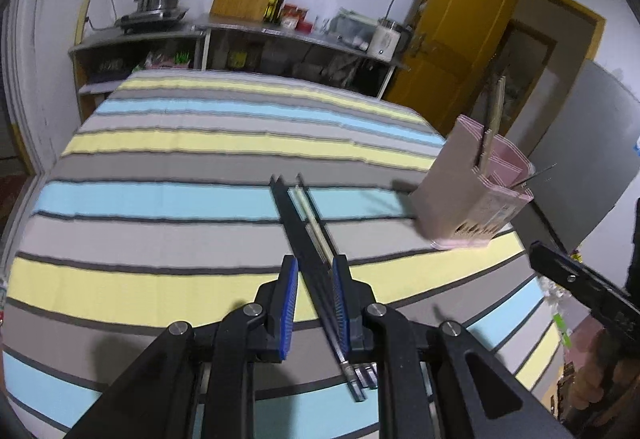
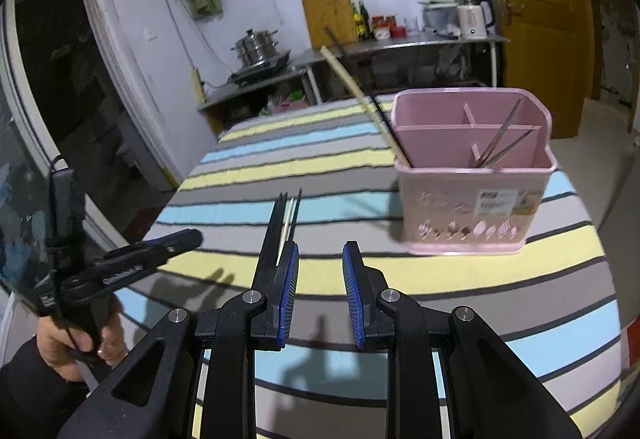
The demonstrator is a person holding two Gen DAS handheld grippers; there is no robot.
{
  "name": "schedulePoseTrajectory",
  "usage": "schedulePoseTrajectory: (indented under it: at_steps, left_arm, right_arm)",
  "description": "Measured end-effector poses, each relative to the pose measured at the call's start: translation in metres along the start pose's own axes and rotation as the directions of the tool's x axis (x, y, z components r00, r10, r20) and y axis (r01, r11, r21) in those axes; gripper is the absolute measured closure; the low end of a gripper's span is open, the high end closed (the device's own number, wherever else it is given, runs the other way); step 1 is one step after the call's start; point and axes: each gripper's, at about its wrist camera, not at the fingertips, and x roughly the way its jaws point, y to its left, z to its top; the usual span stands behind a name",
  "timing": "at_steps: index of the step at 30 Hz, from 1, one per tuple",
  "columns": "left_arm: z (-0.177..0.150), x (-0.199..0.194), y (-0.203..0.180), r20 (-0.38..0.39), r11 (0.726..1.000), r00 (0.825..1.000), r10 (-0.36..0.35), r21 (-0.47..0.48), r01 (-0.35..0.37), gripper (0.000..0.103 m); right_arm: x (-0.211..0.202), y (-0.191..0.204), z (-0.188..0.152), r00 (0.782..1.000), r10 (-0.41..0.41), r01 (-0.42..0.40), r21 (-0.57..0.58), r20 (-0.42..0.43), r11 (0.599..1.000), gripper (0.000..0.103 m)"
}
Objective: Organize utensils
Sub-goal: 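Move the right gripper back down to the remaining chopsticks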
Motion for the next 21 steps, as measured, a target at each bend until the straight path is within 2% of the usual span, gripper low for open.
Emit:
schedulePoseTrajectory:
  at_steps: [7, 9, 16, 21]
  left_arm:
    - [-0.01, 0.04, 0.01, -0.072, 0.999, 0.997, 0.021, -0.04, -0.024, 0.086]
    - [-0.011, 0.047, 0.012, -0.083, 0.998, 0.996, 0.023, -0.052, -0.028, 0.08]
    - [-0.01, 0.07, 0.014, -0.108, 0.997, 0.993, 0.047, -0.056, -0.053, 0.077]
    - [-0.009, 0.076, 0.01, -0.092, 0.997, 0.993, 0.067, -0.037, -0.071, 0.076]
  right_arm:
    - [0.03, 0.007, -0.011, 0.997, 0.014, -0.015, -0.01, -0.069, 1.0, 0.079]
    - [0.039, 0.009, -0.014, 0.996, 0.02, -0.021, -0.014, -0.091, 1.0, 0.079]
    - [0.06, 0.012, -0.017, 0.99, 0.033, -0.036, -0.019, -0.136, 0.999, 0.08]
    - [0.067, 0.01, -0.017, 0.989, 0.03, -0.032, -0.014, -0.147, 0.999, 0.079]
